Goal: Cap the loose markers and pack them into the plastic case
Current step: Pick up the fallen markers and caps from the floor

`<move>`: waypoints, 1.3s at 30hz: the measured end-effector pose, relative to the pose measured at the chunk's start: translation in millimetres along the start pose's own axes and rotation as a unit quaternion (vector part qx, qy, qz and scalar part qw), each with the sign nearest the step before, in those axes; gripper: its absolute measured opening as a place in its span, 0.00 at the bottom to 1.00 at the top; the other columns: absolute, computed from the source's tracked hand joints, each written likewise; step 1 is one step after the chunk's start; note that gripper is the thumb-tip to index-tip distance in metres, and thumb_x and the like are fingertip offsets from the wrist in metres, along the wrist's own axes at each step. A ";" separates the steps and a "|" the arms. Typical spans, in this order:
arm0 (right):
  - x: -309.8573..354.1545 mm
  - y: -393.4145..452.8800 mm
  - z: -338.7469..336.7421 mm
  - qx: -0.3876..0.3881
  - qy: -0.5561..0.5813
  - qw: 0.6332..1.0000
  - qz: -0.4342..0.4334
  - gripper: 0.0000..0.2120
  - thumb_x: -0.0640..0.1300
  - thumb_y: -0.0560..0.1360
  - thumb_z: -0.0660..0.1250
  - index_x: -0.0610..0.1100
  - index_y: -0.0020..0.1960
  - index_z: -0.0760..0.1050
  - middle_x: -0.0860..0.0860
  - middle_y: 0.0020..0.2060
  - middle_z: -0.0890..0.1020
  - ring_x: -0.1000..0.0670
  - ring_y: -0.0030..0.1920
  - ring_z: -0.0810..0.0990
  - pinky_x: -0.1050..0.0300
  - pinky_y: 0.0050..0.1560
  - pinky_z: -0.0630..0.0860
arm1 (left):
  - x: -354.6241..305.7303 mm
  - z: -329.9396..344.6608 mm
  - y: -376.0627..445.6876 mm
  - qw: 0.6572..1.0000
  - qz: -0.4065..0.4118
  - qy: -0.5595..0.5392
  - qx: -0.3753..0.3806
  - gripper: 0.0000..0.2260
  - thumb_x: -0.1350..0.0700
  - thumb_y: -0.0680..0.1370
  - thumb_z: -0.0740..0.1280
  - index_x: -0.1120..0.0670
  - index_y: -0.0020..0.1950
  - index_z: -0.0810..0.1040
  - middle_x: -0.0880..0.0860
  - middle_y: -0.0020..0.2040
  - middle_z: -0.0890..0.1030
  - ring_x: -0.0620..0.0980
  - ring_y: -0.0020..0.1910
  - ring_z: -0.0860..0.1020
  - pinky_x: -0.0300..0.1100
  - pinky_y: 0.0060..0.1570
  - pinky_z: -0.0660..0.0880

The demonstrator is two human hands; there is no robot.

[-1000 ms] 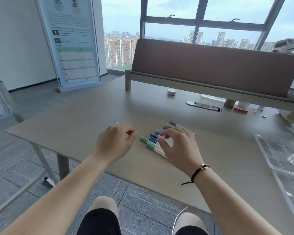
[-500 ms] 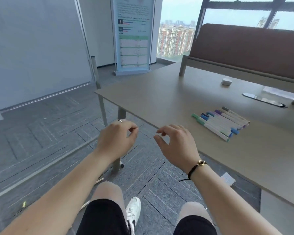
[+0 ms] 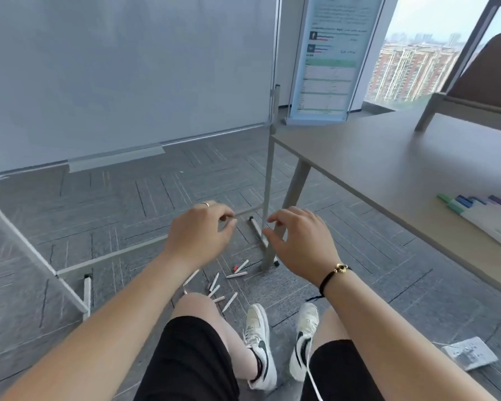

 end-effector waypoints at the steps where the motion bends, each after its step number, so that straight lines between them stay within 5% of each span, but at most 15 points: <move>1: 5.0 1.6 3.2 0.003 0.000 1.000 -0.007 0.13 0.56 0.77 0.66 0.51 0.57 0.81 0.55 0.49 0.83 0.50 0.53 0.79 0.51 0.58 0.74 | 4.3 -3.1 -3.6 1.000 -0.008 0.002 -0.001 0.08 0.46 0.78 0.66 0.45 0.54 0.82 0.43 0.48 0.81 0.47 0.47 0.78 0.43 0.42 0.75; 25: 52.7 83.3 188.4 0.180 0.023 0.975 -0.131 0.13 0.54 0.77 0.66 0.49 0.58 0.79 0.53 0.49 0.82 0.49 0.52 0.79 0.49 0.56 0.75 | 163.6 18.8 -30.9 0.979 -0.176 0.098 0.042 0.11 0.48 0.80 0.63 0.48 0.57 0.81 0.47 0.51 0.80 0.50 0.51 0.78 0.42 0.40 0.70; 39: -43.7 153.5 464.6 0.310 -0.055 0.942 -0.118 0.15 0.53 0.79 0.63 0.49 0.63 0.75 0.52 0.52 0.82 0.46 0.53 0.80 0.49 0.55 0.73 | 358.7 213.2 -1.0 0.936 -0.236 0.129 0.228 0.15 0.47 0.81 0.61 0.49 0.66 0.74 0.49 0.61 0.78 0.52 0.60 0.77 0.47 0.48 0.75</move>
Point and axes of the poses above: each hand's wrist, its own y-axis towards the middle knuckle, its own z-axis out of the palm, x = y × z, the point moved 2 cm from there along y, towards the middle knuckle
